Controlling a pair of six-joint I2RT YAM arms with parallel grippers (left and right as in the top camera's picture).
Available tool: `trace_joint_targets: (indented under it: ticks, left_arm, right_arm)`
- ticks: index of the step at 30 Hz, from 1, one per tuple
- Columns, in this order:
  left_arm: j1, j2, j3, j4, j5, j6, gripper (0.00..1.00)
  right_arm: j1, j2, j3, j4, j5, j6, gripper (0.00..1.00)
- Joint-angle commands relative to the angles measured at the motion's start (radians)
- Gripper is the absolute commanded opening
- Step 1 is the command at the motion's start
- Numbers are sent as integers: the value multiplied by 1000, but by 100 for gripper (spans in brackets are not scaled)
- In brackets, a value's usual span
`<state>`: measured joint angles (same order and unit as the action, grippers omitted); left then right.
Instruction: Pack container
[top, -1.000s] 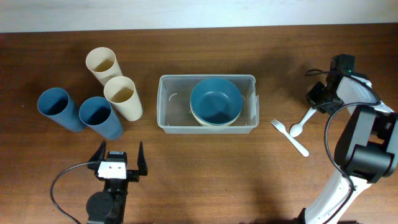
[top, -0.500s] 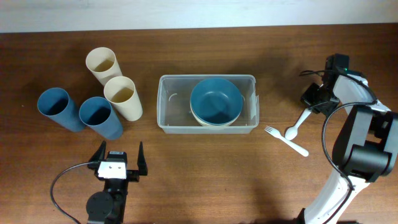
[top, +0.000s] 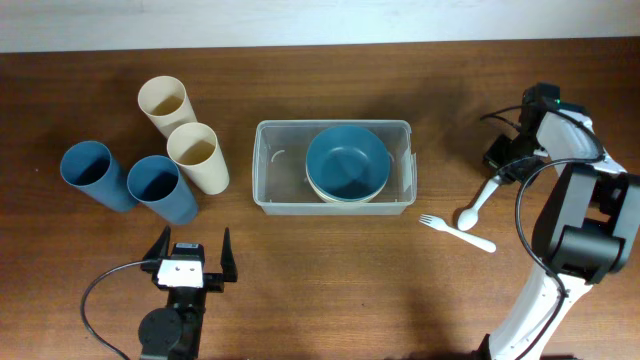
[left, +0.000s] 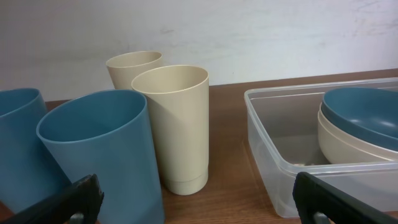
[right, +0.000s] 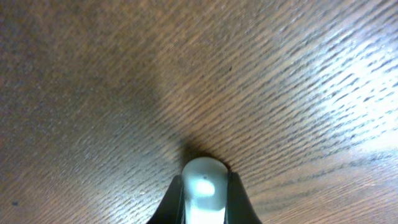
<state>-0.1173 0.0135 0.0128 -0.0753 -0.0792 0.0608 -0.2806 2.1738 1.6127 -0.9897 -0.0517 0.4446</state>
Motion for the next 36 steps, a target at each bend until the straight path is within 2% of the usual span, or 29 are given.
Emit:
trace_joint_targets:
  ticks: [1, 11, 12, 15, 17, 26, 36]
  left_arm:
    - [4, -8, -4, -1, -4, 12, 100]
    - [4, -8, -4, -1, -4, 12, 100]
    - [4, -8, -4, -1, -4, 12, 100]
    - [4, -8, -4, -1, -4, 12, 100]
    - [4, -8, -4, -1, -4, 12, 100]
    - [4, -8, -4, -1, -4, 12, 100]
    - [4, -8, -4, -1, -4, 12, 100]
  right_arm:
    - [9, 11, 79, -32, -7, -23, 4]
    - [5, 9, 246, -180, -17, -76, 5]
    - [5, 9, 255, -186, -18, -84, 8]
    - [5, 10, 260, -202, -24, -93, 29]
    - [6, 10, 255, -220, -27, -93, 33]
    - [40, 10, 160, -245, -42, -43, 37]
    - [78, 10, -22, -104, -42, 9, 39]
